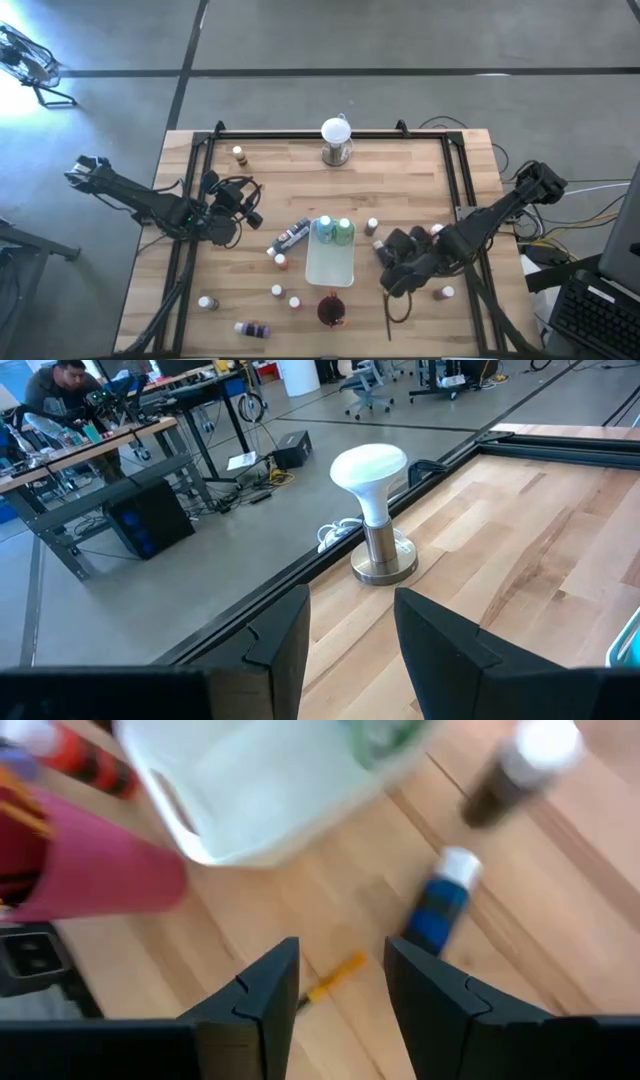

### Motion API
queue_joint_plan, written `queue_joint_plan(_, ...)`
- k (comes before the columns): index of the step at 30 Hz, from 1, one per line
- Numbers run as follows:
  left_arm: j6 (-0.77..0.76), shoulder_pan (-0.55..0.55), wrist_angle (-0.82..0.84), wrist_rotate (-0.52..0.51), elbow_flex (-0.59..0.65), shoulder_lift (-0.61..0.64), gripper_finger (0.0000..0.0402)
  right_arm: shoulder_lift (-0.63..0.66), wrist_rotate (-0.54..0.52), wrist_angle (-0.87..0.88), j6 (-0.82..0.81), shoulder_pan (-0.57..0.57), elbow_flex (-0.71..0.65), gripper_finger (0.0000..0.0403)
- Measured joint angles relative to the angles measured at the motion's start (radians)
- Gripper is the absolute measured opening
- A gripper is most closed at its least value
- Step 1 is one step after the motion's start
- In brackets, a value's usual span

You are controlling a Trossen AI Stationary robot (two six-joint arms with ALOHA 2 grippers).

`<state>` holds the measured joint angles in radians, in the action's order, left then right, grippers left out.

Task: Pick & Place Paint Supplies
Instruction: Put the gold paint brush into the red cup

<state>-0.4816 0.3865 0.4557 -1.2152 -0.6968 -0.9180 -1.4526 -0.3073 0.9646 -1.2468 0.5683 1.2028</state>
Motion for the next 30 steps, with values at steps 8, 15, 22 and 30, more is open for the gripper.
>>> queue_joint_plan(8, 0.0, 0.0, 0.0, 0.0, 0.0, 0.0, 0.0154, -0.003, 0.042, 0.019, -0.169, 0.004, -0.049, 0.0145)
queue_joint_plan(15, 0.0, 0.0, 0.001, 0.0, 0.0, 0.0, 0.0154, -0.003, 0.051, 0.016, -0.337, 0.004, -0.125, 0.0175)
queue_joint_plan(22, 0.0, 0.0, 0.001, 0.0, 0.0, 0.0, 0.0154, -0.003, 0.074, 0.015, -0.375, 0.001, -0.138, 0.0199)
queue_joint_plan(30, 0.0, 0.0, 0.001, -0.001, 0.0, 0.0, 0.0154, -0.003, 0.019, -0.019, -0.361, 0.0, -0.16, 0.0211)
